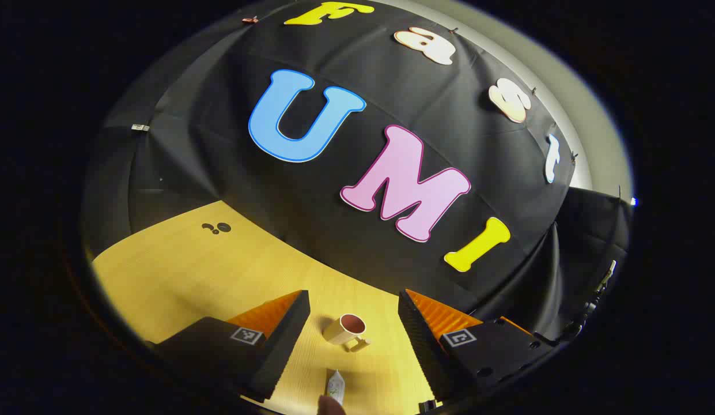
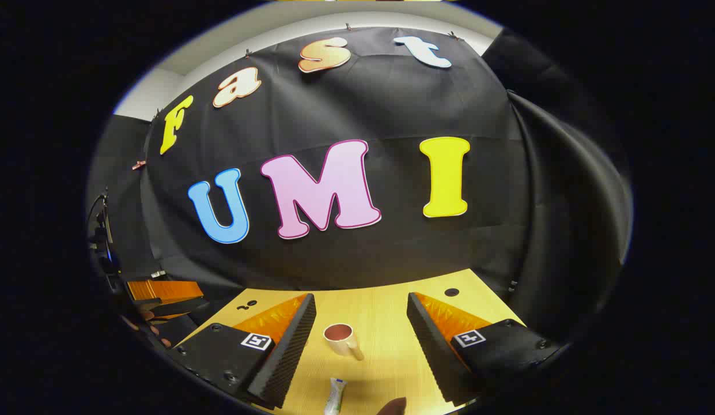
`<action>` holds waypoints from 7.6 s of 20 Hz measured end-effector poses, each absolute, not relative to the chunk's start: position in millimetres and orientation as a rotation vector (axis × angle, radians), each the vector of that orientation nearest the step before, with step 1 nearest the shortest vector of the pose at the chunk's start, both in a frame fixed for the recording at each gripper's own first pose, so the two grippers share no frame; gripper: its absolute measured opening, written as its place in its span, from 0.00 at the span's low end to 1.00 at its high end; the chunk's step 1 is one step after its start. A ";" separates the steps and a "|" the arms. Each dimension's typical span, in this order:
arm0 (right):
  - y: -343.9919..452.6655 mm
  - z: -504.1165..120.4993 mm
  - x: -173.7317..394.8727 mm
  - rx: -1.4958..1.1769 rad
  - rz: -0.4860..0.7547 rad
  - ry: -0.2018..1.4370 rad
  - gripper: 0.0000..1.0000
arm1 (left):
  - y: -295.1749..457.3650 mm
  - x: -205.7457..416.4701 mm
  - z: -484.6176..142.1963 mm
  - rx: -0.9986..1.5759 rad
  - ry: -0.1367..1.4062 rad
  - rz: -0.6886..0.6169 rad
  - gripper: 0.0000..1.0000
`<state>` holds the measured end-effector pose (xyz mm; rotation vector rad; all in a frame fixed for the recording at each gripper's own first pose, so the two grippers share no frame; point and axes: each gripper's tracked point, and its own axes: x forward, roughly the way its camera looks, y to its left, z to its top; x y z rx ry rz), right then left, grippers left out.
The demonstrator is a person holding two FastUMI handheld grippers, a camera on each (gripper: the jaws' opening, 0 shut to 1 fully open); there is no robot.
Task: Put the toothbrush and toothpaste on the desktop into the cup, then pick up the cup and place it on the coaster on the desktop.
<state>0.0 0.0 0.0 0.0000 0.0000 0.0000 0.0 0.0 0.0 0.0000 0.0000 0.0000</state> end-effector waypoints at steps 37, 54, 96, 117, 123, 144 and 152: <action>51.0 -271.7 16.3 0.109 0.012 0.860 0.98 | 76.5 -24.4 -61.8 -0.002 0.176 0.143 0.98; 46.0 -380.9 27.3 0.128 -0.065 1.208 0.53 | 102.4 -36.3 -82.4 -0.023 0.209 0.211 0.98; 47.2 -384.7 26.8 0.422 0.028 1.199 0.13 | 235.7 34.6 -254.9 0.158 0.898 0.448 0.72; 47.2 -378.8 30.1 0.331 -0.010 1.103 0.13 | 235.4 25.1 -255.7 0.113 0.810 0.428 0.06; 38.7 -338.3 43.3 0.294 0.030 0.949 0.13 | 195.4 35.2 -208.6 -0.028 0.595 0.314 0.06; 58.0 -122.1 228.3 0.113 0.329 0.210 0.13 | 72.0 41.0 -133.3 0.007 0.230 0.148 0.06; 57.8 -182.0 273.1 0.002 0.359 0.235 0.13 | 78.0 47.1 -157.0 0.014 0.221 0.182 0.06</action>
